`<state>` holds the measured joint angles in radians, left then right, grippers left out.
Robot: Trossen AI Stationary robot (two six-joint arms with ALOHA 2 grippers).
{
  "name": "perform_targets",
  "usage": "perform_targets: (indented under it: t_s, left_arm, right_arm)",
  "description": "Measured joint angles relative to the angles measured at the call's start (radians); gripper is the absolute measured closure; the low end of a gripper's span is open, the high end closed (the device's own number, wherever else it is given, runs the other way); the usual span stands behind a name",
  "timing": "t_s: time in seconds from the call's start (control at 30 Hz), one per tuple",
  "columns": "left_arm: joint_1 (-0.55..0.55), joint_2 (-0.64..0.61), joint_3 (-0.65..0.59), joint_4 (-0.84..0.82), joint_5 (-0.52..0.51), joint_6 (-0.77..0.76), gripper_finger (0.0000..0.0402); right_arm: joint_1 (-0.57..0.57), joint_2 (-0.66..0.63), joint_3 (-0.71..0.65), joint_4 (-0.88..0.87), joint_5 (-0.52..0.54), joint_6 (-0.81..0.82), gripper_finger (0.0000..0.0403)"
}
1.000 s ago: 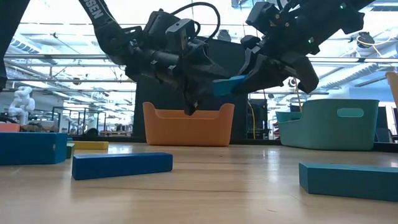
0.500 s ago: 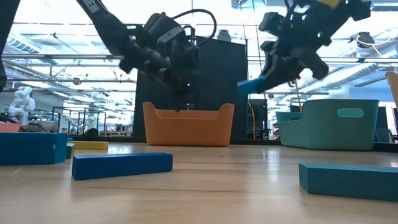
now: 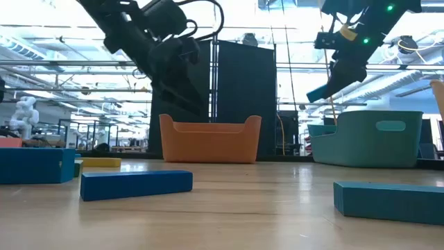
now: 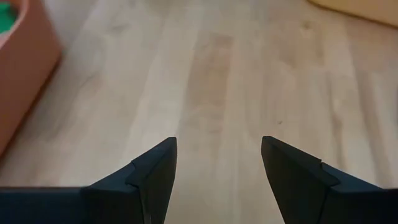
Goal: Sort blocks by size
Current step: Put the blue rectangular block into the green bin
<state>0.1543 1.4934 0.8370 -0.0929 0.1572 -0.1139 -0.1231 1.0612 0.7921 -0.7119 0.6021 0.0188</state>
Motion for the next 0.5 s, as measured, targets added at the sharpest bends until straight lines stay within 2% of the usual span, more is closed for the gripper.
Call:
perform_targets:
  t_s: [0.13, 0.23, 0.37, 0.5]
  left_arm:
    - [0.0, -0.054, -0.067, 0.002, -0.036, -0.008, 0.0169]
    - [0.0, -0.095, -0.124, -0.004, -0.075, -0.026, 0.0169]
    - [0.0, -0.134, -0.175, -0.04, -0.148, -0.037, 0.0168]
    - [0.0, -0.146, -0.205, -0.117, -0.227, -0.038, 0.0168]
  right_arm:
    - [-0.069, -0.052, 0.0, -0.007, -0.007, 0.024, 0.0353]
    - [-0.141, -0.074, 0.0, -0.03, -0.017, 0.1, 0.0353]
    - [-0.281, -0.07, 0.0, -0.077, -0.165, 0.225, 0.0353]
    - [-0.398, -0.036, 0.0, -0.095, -0.27, 0.241, 0.0353]
